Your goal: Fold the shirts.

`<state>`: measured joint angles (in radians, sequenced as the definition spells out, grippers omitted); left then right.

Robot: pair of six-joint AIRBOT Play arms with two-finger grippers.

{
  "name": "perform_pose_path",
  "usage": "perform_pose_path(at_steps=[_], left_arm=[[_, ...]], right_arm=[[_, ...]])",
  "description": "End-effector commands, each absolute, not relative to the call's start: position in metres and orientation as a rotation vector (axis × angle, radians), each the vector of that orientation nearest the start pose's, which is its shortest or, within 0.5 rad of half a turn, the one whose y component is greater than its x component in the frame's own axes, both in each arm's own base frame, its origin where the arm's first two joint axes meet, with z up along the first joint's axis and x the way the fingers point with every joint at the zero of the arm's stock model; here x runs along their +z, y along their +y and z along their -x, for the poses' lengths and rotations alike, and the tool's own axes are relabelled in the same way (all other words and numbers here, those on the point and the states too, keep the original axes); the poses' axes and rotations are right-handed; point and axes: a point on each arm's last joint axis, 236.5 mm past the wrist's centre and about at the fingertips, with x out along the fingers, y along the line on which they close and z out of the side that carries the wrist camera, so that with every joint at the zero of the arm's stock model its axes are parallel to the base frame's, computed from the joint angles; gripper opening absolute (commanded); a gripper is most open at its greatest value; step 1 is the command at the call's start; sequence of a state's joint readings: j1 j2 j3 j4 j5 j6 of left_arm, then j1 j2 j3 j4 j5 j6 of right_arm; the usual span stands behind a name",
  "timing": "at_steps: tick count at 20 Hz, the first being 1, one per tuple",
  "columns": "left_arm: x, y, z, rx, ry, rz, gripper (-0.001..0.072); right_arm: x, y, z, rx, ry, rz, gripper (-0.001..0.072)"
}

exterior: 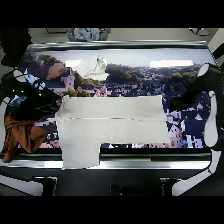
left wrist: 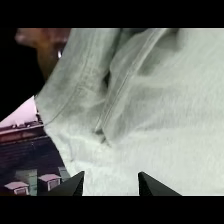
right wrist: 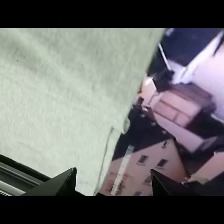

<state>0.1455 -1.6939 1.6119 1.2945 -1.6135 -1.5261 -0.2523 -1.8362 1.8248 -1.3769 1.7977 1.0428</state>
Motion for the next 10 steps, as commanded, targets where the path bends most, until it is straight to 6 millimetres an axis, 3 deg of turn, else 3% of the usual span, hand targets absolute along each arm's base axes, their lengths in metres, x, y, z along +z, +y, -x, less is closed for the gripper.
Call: perform_pose_path(at_steps=[1,3,6,10], left_arm=[[0.001,0.001,-0.359,-0.134,1.714,0.362,0.0427],[-0.02,-0.007,-0.308,-0.14,1.778,0.379,0.0428],[-0.06,-0.03,-0.244,-0.159,1.766,0.435,0.044],[-0.097,-0.044,-0.204,-0.143,1.746,0.477,0.044]], right_arm=[[0.015,-0.09,-0.374,0.379,1.665,-0.038,0.0573],[0.011,-0.11,-0.354,0.311,1.661,-0.042,0.0573],[-0.004,-0.11,-0.331,0.293,1.669,-0.077,0.0573],[-0.008,-0.094,-0.327,0.354,1.672,-0.12,0.0573]])
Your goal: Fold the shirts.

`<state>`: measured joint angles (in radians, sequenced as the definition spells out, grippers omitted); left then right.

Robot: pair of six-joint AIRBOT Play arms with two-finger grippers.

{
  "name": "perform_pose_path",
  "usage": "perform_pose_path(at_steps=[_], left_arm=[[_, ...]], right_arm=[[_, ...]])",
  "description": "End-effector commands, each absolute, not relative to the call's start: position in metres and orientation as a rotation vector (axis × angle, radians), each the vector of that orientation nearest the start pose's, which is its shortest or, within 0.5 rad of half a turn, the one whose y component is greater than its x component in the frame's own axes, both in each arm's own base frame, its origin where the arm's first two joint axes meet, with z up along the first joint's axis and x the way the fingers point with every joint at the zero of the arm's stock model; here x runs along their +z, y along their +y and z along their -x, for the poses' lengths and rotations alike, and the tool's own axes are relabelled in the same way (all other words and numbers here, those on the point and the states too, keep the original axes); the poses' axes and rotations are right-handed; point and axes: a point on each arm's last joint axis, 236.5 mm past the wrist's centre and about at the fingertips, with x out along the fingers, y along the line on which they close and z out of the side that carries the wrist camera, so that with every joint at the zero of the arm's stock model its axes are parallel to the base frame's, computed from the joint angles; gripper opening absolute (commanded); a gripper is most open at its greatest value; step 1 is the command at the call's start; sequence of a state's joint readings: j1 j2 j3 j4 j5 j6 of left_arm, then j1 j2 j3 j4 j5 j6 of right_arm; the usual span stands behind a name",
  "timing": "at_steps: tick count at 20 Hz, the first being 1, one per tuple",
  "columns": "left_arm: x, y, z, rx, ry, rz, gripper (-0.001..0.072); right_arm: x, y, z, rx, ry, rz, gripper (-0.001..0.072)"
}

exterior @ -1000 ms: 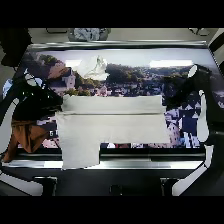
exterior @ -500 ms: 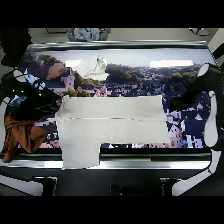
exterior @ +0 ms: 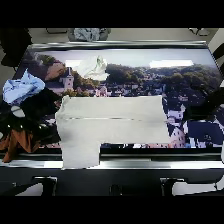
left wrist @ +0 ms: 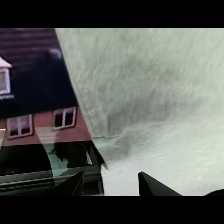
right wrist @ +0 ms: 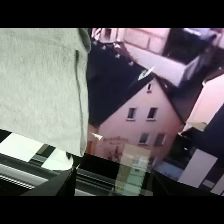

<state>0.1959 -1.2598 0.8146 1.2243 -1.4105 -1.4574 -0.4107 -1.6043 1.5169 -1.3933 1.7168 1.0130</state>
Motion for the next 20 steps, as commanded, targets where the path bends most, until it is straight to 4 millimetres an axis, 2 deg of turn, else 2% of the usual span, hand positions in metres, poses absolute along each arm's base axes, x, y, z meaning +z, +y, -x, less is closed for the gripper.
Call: perform_pose_path(at_steps=[1,4,10,13,14,15,16,18,20], left_arm=[[-0.102,-0.045,-0.201,-0.147,1.749,0.476,0.044],[-0.105,-0.052,-0.204,-0.156,1.728,0.511,0.0439],[-0.116,-0.067,-0.194,-0.17,1.735,0.566,0.0432],[-0.116,-0.074,-0.194,-0.193,1.734,0.544,0.0237],[-0.116,-0.074,-0.194,-0.194,1.734,0.544,0.0083],[-0.116,-0.074,-0.195,-0.196,1.73,0.54,0.0037],[-0.115,-0.074,-0.196,-0.203,1.724,0.533,0.0032],[-0.114,-0.074,-0.197,-0.205,1.717,0.53,0.0031],[-0.112,-0.073,-0.199,-0.204,1.702,0.526,0.0031]], right_arm=[[-0.008,-0.093,-0.326,0.356,1.676,-0.122,0.0573],[-0.007,-0.093,-0.324,0.36,1.685,-0.125,0.0573],[-0.008,-0.093,-0.318,0.358,1.695,-0.117,0.0573],[-0.022,-0.088,-0.296,0.35,1.73,-0.119,0.0581],[-0.029,-0.08,-0.285,0.365,1.742,-0.143,0.0581],[-0.037,-0.066,-0.274,0.394,1.747,-0.186,0.0581],[-0.046,-0.058,-0.263,0.422,1.755,-0.192,0.0599],[-0.063,-0.057,-0.245,0.404,1.783,-0.185,0.0613],[-0.078,-0.051,-0.242,0.396,1.767,-0.206,0.0608]])
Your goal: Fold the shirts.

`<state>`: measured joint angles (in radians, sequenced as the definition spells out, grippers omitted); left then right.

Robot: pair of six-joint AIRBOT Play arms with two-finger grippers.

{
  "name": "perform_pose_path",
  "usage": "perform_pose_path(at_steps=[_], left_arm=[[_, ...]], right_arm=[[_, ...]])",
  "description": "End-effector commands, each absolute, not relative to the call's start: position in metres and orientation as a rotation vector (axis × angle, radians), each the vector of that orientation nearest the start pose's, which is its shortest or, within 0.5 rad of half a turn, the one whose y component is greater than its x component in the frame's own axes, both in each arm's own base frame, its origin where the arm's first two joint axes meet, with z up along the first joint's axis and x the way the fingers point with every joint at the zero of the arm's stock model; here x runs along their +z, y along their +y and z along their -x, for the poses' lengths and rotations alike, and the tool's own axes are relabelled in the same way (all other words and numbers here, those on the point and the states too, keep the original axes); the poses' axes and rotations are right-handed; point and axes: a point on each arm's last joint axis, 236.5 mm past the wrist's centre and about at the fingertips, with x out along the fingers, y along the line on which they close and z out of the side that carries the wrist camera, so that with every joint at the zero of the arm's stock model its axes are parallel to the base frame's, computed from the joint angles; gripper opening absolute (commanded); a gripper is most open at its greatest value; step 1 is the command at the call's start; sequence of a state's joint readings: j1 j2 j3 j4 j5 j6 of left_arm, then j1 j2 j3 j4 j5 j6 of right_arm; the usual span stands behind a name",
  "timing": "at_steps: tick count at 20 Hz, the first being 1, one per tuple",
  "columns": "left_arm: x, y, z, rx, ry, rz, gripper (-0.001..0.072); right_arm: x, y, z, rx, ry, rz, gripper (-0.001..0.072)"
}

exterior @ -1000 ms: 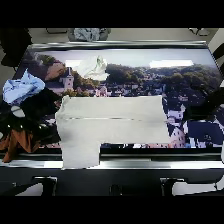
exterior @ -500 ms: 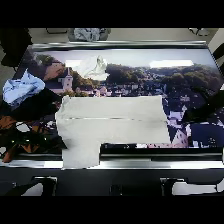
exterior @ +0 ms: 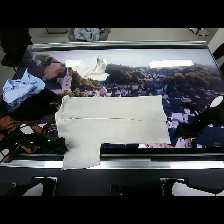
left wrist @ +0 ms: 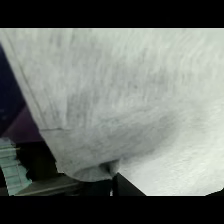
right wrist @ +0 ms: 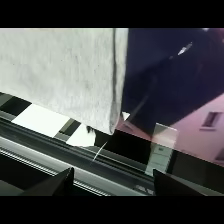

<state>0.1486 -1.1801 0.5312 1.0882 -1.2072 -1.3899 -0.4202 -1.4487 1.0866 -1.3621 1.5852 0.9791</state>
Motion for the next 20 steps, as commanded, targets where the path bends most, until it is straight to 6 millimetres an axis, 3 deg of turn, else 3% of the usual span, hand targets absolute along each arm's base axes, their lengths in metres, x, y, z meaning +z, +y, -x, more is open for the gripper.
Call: perform_pose_path(at_steps=[1,5,7,10,11,13,17,20], left_arm=[[-0.111,-0.073,-0.2,-0.203,1.695,0.524,0.0031],[-0.108,-0.072,-0.203,-0.204,1.674,0.518,0.0031],[-0.106,-0.071,-0.206,-0.201,1.654,0.515,0.0031],[-0.105,-0.071,-0.209,-0.199,1.641,0.512,0.0031],[-0.105,-0.071,-0.209,-0.199,1.641,0.512,0.0031],[-0.105,-0.071,-0.209,-0.199,1.641,0.511,0.0031],[-0.089,-0.071,-0.22,-0.217,1.594,0.499,0.0029],[-0.043,-0.067,-0.249,-0.238,1.416,0.443,0.0026]], right_arm=[[-0.085,-0.048,-0.242,0.393,1.756,-0.219,0.0606],[-0.102,-0.029,-0.253,0.387,1.669,-0.307,0.0497],[-0.105,-0.023,-0.263,0.381,1.623,-0.339,0.0497],[-0.11,-0.02,-0.254,0.375,1.668,-0.376,0.0497],[-0.112,-0.019,-0.252,0.377,1.676,-0.383,0.0405],[-0.113,-0.021,-0.255,0.363,1.664,-0.377,0.0059],[-0.093,-0.024,-0.265,0.401,1.583,-0.289,0.005],[-0.06,-0.027,-0.285,0.4,1.453,-0.22,0.0049]])
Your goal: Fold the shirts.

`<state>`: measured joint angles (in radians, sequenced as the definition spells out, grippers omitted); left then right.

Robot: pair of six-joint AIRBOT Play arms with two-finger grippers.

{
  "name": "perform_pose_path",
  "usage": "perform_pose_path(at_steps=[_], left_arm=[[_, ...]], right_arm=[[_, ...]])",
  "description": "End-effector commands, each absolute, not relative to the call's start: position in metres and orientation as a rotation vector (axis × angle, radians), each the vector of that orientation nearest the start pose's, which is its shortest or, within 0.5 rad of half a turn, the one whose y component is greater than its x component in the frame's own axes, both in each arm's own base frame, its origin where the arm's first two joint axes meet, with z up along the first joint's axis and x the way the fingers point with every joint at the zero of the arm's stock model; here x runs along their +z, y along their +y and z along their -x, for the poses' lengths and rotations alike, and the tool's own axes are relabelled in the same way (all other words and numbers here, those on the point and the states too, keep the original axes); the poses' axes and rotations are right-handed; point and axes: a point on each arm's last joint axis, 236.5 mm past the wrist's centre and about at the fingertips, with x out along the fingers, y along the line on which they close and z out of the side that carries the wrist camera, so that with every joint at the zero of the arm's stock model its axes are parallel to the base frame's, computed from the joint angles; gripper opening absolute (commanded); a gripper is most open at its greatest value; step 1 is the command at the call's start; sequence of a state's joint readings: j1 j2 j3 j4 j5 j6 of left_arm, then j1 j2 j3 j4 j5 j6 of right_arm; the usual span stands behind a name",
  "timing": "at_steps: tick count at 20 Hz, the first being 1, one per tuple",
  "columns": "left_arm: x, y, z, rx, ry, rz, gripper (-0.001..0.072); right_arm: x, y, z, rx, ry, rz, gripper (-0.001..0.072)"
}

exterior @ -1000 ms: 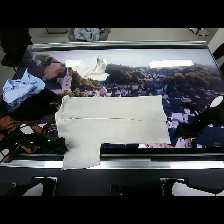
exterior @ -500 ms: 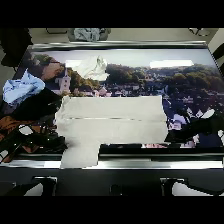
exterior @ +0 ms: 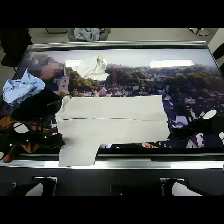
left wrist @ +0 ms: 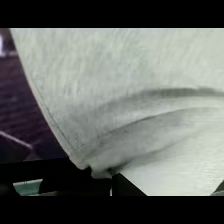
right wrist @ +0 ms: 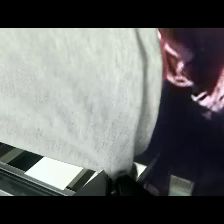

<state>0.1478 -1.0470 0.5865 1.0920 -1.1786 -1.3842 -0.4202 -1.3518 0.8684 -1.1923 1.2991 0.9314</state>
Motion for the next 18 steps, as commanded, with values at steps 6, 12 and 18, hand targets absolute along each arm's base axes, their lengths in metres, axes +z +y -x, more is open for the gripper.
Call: perform_pose_path(at_steps=[6,12,18], left_arm=[[0.059,-0.043,-0.346,-0.158,1.021,0.428,0.0024],[0.03,-0.024,-0.436,-0.116,1.038,0.451,0.0025],[-0.042,-0.023,-0.474,-0.106,1.176,0.502,0.0029]], right_arm=[[0.019,-0.015,-0.403,0.349,1.116,-0.052,0.0048],[-0.011,-0.001,-0.497,0.344,1.116,0.004,0.0049],[-0.064,-0.003,-0.51,0.316,1.198,-0.066,0.0051]])
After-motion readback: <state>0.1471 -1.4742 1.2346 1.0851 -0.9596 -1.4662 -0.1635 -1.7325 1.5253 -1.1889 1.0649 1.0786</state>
